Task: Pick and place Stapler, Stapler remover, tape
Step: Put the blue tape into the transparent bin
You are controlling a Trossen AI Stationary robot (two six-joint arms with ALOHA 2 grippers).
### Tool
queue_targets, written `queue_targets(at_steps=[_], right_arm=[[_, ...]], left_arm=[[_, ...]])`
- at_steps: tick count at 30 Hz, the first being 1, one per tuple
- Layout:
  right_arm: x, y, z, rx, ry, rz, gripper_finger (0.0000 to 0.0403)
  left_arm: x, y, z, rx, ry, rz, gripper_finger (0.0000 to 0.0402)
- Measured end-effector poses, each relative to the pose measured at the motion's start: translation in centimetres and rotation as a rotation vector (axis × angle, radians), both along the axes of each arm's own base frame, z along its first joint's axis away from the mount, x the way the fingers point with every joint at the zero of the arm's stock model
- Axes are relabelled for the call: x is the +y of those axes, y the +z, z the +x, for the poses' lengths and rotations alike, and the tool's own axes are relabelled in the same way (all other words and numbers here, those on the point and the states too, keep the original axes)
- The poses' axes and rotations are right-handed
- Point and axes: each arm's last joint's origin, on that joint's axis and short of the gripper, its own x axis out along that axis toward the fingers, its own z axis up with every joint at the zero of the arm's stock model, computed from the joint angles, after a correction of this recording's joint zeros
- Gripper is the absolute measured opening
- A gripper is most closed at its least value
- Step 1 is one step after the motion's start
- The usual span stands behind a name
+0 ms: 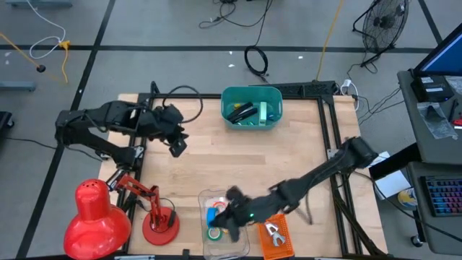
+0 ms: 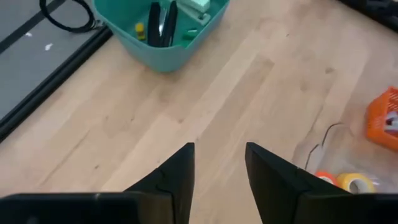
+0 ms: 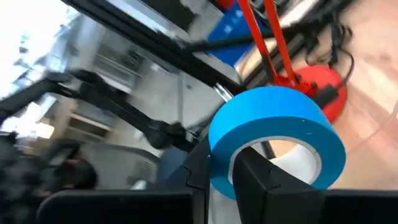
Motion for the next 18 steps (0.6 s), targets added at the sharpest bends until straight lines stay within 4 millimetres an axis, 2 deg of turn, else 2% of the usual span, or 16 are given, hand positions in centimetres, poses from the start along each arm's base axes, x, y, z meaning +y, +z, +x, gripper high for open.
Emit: queue_targets(at_steps=[4,7,13,18], right_arm=[[1.9,-0.8,2.6,0.150,0.032,-0.044,0.0031],[2.8,-1.2,3.7,0.283,0.058,-0.078,0.0031],[4.6,-2.8,3.4,0.513,0.106,-0.087,0.0031],[6.2,-5.1,3.1,0.597,0.133,-0.063,0.0031]], left_arm=[[-1.1,-0.1,-0.5,0.020,-0.012,0.002,0.0136],[-1.9,-0.1,-0.7,0.014,-0.019,0.013,0.0136],[-3.3,-0.2,-1.1,0.020,-0.034,0.019,0.0136],[-4.4,-0.3,-1.6,0.019,-0.025,0.036,0.0136]])
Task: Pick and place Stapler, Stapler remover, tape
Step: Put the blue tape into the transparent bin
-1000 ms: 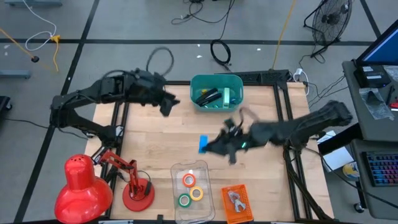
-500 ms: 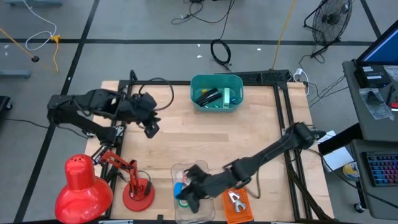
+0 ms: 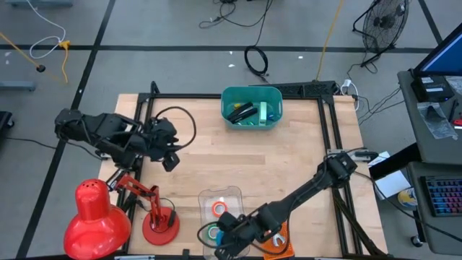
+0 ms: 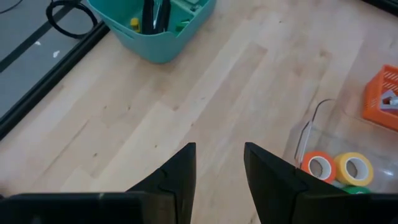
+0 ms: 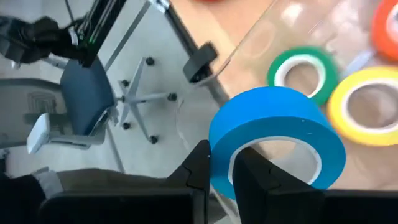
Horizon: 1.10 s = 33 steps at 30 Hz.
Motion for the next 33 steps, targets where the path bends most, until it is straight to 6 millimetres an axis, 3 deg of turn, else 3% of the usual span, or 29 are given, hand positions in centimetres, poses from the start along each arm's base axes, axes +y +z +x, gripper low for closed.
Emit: queue_targets(at_steps=[9,19,33], right_arm=[[0.9,-2.4,-0.1,0.097,0.026,-0.006,0.0031],[1.5,-2.9,-1.4,0.198,0.095,-0.010,0.0031],[1.6,-4.7,-1.2,0.256,0.130,-0.039,0.0031]], left_arm=[[-1.2,0.0,-0.4,-0.035,0.029,-0.001,0.0136],[-2.1,0.1,-0.8,-0.070,0.048,-0.008,0.0136],[-2.7,0.1,-1.0,-0.089,0.059,-0.032,0.0136]])
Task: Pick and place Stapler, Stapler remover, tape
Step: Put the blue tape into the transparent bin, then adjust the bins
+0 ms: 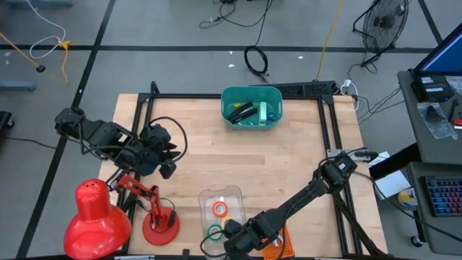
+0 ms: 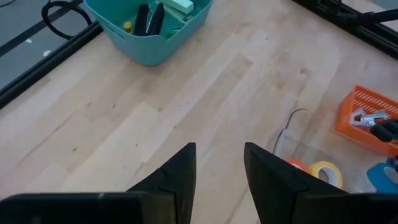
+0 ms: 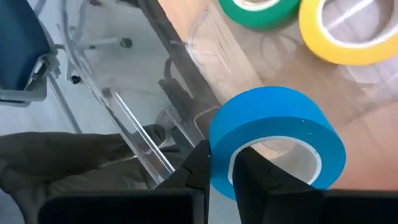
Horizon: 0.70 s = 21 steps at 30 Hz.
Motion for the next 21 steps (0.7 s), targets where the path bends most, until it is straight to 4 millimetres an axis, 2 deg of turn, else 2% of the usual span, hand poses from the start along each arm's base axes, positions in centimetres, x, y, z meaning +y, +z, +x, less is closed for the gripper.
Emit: queue_targets(at_steps=[5,13,21], right_arm=[[-0.28,-0.73,0.27,0.015,-0.018,-0.024,0.0033],[-0.65,-0.51,0.55,-0.003,-0.031,-0.031,0.0095],[-0.52,-0.38,0.67,-0.019,-0.011,-0.013,0.0102]], left_arm=[[-0.13,0.00,-0.05,-0.004,0.001,-0.006,0.0136],[-0.13,0.00,-0.05,-0.004,0.002,-0.007,0.0136],[-0.36,0.00,-0.15,-0.003,-0.013,-0.005,0.0136]])
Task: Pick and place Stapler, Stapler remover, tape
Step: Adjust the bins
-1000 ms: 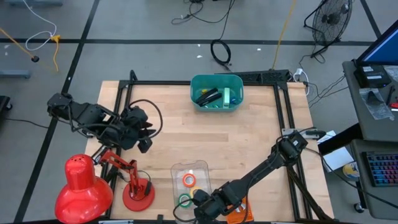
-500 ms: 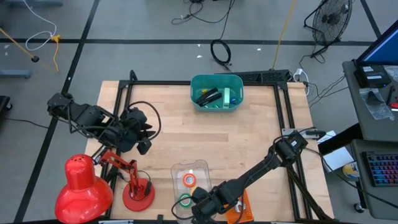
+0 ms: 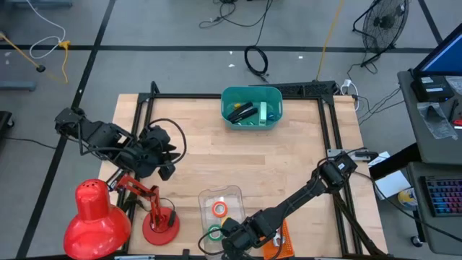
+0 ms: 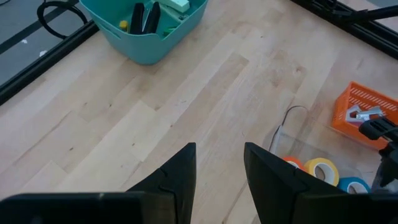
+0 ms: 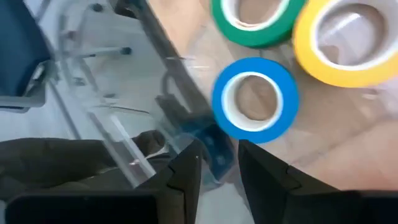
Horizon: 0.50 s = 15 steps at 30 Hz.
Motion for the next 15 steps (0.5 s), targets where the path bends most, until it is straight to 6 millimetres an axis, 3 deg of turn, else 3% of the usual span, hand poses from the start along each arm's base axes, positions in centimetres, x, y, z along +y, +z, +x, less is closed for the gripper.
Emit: queue_targets(at_steps=[6,15], right_arm=[[0.0,1.6,1.4,-0.170,-0.016,0.067,0.0104],[-3.2,9.0,3.1,-0.603,-0.053,0.081,0.0104]], left_arm=[[-0.1,0.0,-0.1,-0.009,0.005,0.008,0.0136],[-0.2,0.1,0.1,-0.031,0.025,-0.016,0.0136]])
